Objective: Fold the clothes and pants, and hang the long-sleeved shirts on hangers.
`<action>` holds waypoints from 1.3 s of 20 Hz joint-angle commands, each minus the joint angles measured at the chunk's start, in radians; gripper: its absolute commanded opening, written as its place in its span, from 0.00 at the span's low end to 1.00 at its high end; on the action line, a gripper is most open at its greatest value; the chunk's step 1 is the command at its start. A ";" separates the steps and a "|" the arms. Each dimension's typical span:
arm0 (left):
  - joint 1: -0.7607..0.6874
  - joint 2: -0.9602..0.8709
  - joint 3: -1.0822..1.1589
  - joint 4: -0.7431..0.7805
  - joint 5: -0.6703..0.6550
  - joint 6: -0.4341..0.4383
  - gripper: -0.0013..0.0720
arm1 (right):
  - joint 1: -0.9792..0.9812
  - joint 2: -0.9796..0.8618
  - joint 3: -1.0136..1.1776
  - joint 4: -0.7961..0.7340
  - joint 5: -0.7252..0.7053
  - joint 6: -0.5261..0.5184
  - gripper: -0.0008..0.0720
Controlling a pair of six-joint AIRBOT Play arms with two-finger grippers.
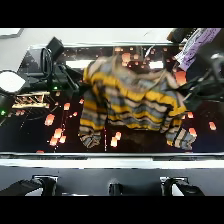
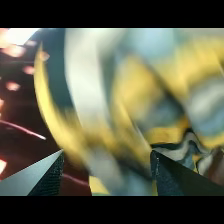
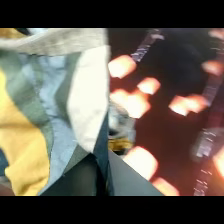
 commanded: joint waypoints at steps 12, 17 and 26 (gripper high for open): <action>0.077 0.000 0.000 0.003 0.095 -0.687 0.84 | 0.000 0.382 0.028 -0.722 -0.068 1.136 0.04; 0.067 0.000 0.000 0.003 0.089 -0.688 0.84 | 0.000 0.251 0.239 -1.087 0.106 1.329 0.04; 0.067 -0.001 0.000 0.003 0.088 -0.688 0.84 | 0.000 -0.027 0.563 -1.468 0.330 1.222 0.04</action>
